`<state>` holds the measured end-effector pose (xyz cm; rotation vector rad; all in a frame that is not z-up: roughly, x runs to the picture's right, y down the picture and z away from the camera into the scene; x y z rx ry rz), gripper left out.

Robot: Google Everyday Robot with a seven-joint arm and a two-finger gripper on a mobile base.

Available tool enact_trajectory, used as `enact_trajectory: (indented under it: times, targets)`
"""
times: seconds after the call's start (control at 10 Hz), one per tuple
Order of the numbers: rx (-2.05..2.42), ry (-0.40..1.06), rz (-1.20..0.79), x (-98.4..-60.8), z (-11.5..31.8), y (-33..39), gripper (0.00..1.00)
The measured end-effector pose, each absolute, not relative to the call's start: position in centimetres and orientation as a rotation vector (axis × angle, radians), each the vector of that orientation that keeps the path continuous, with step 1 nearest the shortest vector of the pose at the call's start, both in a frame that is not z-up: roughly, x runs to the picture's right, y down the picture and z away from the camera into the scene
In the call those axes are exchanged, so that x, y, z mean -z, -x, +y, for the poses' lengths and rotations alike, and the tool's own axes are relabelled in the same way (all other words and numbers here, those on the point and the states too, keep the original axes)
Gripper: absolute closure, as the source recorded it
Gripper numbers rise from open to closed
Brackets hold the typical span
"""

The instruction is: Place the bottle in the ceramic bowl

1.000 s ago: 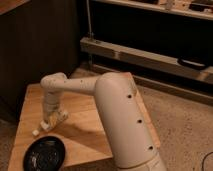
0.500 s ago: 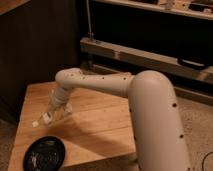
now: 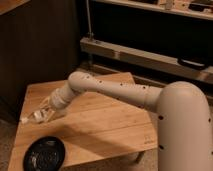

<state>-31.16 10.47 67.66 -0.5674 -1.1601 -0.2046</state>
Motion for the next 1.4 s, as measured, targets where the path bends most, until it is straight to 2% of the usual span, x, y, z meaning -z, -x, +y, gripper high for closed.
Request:
enact_trajectory:
  times: [0.5,1.1,1.4]
  targets:
    - [0.292,0.607,-1.252,-60.5,12.4,35.3,1.0]
    - [0.212,0.772,-1.228,-54.8,18.9,32.5,1.0]
    - [0.215,0.831,-1.259,-55.2,23.1,33.8,1.0]
